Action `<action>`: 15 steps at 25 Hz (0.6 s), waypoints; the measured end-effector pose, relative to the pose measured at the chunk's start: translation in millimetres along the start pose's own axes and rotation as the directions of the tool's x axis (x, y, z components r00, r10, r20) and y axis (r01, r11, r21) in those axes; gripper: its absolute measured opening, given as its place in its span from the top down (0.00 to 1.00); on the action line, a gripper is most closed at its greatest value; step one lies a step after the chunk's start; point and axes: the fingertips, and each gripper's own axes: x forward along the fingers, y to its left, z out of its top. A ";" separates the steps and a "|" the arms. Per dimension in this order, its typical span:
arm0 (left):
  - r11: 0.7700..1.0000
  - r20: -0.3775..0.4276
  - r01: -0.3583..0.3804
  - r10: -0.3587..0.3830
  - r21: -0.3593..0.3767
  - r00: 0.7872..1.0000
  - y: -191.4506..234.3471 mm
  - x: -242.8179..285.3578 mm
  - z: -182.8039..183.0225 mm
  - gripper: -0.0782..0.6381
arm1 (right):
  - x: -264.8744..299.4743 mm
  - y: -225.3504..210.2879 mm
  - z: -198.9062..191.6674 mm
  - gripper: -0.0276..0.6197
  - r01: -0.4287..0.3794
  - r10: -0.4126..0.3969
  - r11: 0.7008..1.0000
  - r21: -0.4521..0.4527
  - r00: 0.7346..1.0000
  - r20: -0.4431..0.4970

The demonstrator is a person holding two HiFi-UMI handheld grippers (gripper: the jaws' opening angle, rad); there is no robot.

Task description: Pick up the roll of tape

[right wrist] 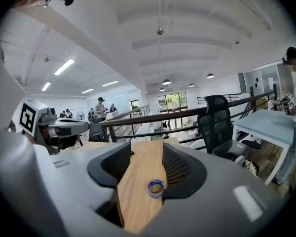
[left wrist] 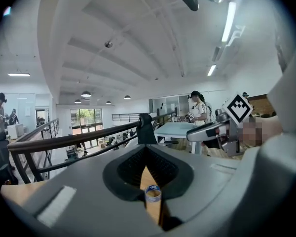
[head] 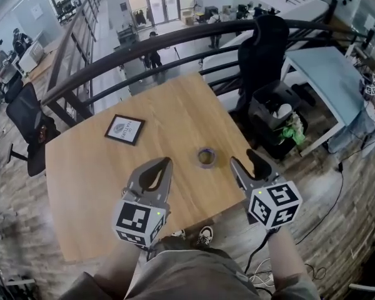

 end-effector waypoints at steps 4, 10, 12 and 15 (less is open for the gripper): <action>1.000 -0.056 0.003 -0.004 -0.017 0.998 11.3 23.9 -28.4 0.89 | 40.5 -9.6 -28.0 0.63 0.000 0.000 1.000 -0.003 0.997 -0.072; 0.999 -0.151 0.027 -0.034 -0.047 0.988 18.3 50.1 -75.6 0.89 | 97.2 -28.3 -78.6 0.63 0.000 -0.001 1.000 -0.004 0.983 -0.181; 0.998 -0.178 0.030 -0.040 -0.057 0.983 20.4 58.8 -90.8 0.89 | 114.7 -33.5 -97.3 0.63 0.004 -0.003 1.000 0.003 0.975 -0.224; 0.996 -0.217 0.036 -0.053 -0.083 0.975 23.1 71.9 -115.0 0.89 | 135.7 -37.6 -125.8 0.63 0.009 -0.003 1.000 0.020 0.959 -0.282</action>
